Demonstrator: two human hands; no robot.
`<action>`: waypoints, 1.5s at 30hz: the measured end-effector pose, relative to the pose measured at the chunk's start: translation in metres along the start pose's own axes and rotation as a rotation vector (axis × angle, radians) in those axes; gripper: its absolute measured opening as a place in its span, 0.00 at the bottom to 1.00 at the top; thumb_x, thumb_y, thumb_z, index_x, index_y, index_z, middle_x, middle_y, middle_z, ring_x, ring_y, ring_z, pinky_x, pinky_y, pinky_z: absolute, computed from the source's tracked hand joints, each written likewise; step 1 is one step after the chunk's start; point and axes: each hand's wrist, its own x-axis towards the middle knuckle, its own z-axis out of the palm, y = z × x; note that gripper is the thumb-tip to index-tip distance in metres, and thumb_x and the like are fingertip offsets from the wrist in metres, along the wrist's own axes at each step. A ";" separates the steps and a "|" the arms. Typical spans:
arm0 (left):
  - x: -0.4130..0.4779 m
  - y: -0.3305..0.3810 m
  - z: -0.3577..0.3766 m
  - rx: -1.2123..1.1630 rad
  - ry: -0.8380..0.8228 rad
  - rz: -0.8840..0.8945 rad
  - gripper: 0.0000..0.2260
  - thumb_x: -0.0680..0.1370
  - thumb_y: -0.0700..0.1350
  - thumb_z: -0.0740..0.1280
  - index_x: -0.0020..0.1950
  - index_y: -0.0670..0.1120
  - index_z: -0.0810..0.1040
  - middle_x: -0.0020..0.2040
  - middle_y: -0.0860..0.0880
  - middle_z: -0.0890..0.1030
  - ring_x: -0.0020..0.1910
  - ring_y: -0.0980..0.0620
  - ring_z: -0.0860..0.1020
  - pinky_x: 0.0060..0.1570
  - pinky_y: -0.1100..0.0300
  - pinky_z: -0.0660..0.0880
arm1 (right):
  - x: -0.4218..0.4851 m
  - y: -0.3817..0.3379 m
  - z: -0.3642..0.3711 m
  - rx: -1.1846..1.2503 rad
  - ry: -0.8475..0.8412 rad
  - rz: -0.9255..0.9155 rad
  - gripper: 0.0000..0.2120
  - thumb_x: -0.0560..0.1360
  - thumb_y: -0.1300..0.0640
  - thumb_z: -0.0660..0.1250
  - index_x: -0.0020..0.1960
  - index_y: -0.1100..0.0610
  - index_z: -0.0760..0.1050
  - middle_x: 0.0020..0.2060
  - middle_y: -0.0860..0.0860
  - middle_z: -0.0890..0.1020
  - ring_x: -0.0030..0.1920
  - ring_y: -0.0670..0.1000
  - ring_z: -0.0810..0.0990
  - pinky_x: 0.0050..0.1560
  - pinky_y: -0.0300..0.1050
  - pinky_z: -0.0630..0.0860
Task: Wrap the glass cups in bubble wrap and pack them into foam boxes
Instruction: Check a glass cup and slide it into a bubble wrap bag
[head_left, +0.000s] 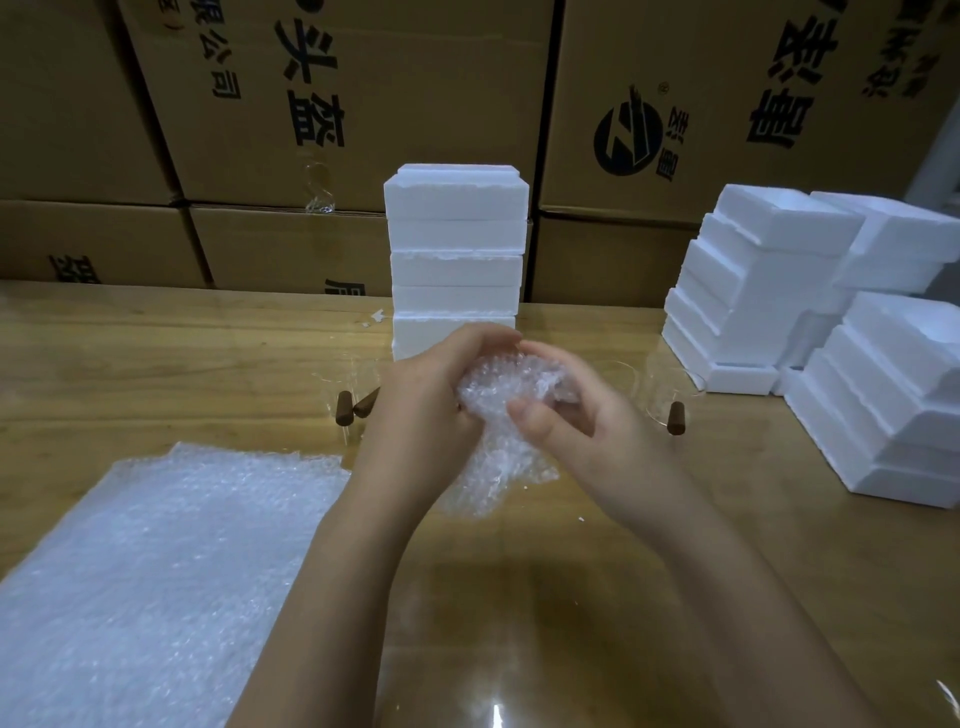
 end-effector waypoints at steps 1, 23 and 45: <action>0.000 0.001 0.000 0.006 0.005 0.001 0.31 0.65 0.23 0.61 0.59 0.52 0.77 0.51 0.67 0.77 0.53 0.63 0.76 0.53 0.69 0.73 | 0.000 0.000 0.000 -0.005 0.007 -0.003 0.30 0.68 0.30 0.64 0.68 0.32 0.63 0.39 0.34 0.71 0.49 0.40 0.74 0.46 0.35 0.69; -0.001 0.012 0.008 0.199 -0.083 -0.051 0.28 0.69 0.28 0.62 0.65 0.49 0.74 0.61 0.54 0.78 0.58 0.60 0.71 0.51 0.79 0.63 | -0.008 -0.018 0.002 -0.587 0.052 -0.072 0.32 0.74 0.39 0.53 0.76 0.48 0.56 0.59 0.46 0.73 0.45 0.43 0.69 0.42 0.41 0.65; -0.005 0.023 0.006 0.168 -0.384 0.081 0.19 0.80 0.47 0.60 0.72 0.51 0.67 0.56 0.61 0.73 0.52 0.69 0.70 0.49 0.80 0.64 | -0.002 -0.003 -0.009 -0.823 0.291 0.023 0.20 0.75 0.52 0.66 0.65 0.44 0.67 0.56 0.43 0.77 0.52 0.50 0.77 0.39 0.44 0.64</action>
